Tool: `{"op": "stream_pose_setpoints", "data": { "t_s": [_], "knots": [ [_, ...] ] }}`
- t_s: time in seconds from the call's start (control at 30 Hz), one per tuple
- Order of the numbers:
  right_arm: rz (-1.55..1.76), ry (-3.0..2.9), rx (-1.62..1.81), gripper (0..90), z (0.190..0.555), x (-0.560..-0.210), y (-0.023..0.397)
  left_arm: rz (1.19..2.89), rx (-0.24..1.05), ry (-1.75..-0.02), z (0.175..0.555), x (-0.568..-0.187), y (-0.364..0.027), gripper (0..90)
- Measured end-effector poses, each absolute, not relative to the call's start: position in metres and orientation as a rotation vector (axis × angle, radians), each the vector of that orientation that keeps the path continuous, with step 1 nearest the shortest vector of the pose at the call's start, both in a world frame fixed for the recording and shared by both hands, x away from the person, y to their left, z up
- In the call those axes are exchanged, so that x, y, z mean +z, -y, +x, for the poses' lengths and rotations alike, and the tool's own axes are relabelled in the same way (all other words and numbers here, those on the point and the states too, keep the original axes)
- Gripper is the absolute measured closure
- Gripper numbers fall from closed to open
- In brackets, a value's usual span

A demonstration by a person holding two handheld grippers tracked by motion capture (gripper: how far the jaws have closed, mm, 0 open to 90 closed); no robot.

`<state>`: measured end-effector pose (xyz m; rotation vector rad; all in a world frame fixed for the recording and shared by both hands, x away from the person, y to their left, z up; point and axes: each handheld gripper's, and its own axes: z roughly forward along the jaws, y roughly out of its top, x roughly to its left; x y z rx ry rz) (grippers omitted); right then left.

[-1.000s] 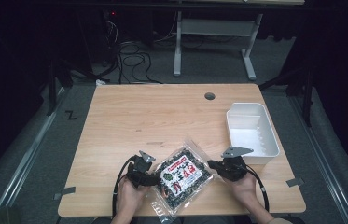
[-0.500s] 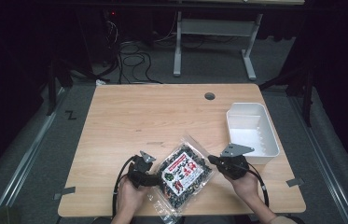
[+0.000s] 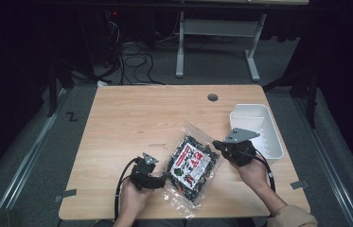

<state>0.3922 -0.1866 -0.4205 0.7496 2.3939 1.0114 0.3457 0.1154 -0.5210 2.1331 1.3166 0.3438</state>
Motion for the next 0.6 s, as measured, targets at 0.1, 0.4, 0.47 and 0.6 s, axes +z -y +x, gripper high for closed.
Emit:
{"op": "stream_pose_setpoints", "data": {
  "t_s": [0.1, 0.4, 0.47, 0.6],
  "knots": [
    [0.735, -2.387, 1.005, 89.5, 0.396, -0.412, 0.184, 2.117, 0.341, -1.319, 0.343, -0.519, -0.116, 28.1],
    [0.722, -2.384, 1.007, 89.5, 0.403, -0.393, 0.183, 2.123, 0.331, -1.311, 0.343, -0.519, -0.116, 28.2],
    [0.725, -2.392, 1.030, 89.5, 0.406, -0.387, 0.185, 2.116, 0.330, -1.313, 0.342, -0.519, -0.117, 28.2],
    [0.756, -2.418, 1.093, 89.6, 0.412, -0.374, 0.190, 2.115, 0.326, -1.311, 0.343, -0.518, -0.118, 28.3]
  ]
}}
